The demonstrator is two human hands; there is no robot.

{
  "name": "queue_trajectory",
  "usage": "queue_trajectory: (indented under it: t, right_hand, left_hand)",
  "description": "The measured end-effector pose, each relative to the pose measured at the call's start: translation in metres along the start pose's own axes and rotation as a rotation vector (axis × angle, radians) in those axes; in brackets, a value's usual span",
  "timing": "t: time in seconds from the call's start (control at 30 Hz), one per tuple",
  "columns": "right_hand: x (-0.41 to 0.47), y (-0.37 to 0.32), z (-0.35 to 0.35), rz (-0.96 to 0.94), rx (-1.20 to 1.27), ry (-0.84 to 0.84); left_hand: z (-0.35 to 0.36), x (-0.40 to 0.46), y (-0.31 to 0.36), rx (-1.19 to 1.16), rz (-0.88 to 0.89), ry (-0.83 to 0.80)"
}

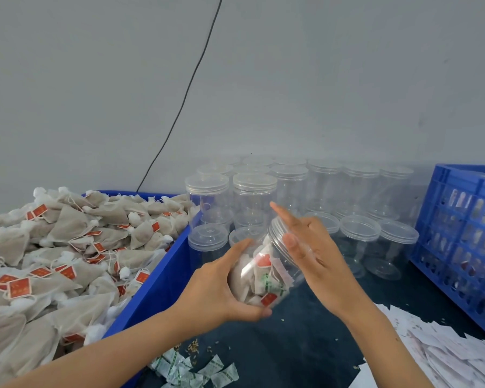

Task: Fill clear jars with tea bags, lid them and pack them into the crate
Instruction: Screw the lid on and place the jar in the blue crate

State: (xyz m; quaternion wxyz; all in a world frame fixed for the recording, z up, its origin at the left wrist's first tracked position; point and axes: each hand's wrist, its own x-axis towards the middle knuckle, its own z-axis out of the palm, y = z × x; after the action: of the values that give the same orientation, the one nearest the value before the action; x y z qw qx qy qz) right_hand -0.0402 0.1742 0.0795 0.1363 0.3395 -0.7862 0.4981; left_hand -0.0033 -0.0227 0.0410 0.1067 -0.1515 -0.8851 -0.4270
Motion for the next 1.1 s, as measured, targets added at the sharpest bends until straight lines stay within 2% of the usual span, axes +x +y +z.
queue_trajectory:
  t: [0.23,0.3,0.4,0.53,0.6,0.67,0.77,0.9,0.97,1.1]
  right_hand:
    - [-0.002,0.011,-0.013,-0.077,0.151,-0.225]
    - [-0.002,0.01,-0.015,-0.073,0.195,-0.243]
    - [0.002,0.009,-0.009,0.027,0.178,-0.129]
    - [0.0,0.007,0.017,0.227,-0.069,0.057]
    - [0.006,0.002,0.02,0.31,-0.061,-0.036]
    - [0.013,-0.001,0.008,0.366,0.107,-0.175]
    - [0.003,0.0,-0.016,0.271,0.264,-0.272]
    - [-0.002,-0.002,-0.014,0.273,0.071,-0.144]
    - [0.0,-0.001,-0.01,0.336,-0.017,-0.104]
    - [-0.003,-0.002,-0.01,0.277,0.241,-0.188]
  left_hand:
    - [-0.007,0.004,0.002,-0.341,-0.078,-0.363]
    - [-0.007,0.004,0.001,-0.387,-0.106,-0.414]
    - [-0.001,0.004,0.001,-0.364,-0.119,-0.298]
    - [0.004,0.002,0.001,-0.028,-0.094,-0.056]
    - [0.002,0.002,-0.003,0.001,-0.094,-0.057]
    - [-0.001,0.003,-0.006,-0.102,-0.111,-0.103]
    - [0.001,0.004,-0.006,-0.255,-0.123,-0.131]
    - [0.007,0.002,-0.003,-0.21,-0.093,-0.065]
    - [0.005,0.002,-0.003,-0.152,-0.08,-0.023]
    - [0.003,0.003,-0.004,-0.228,-0.078,-0.054]
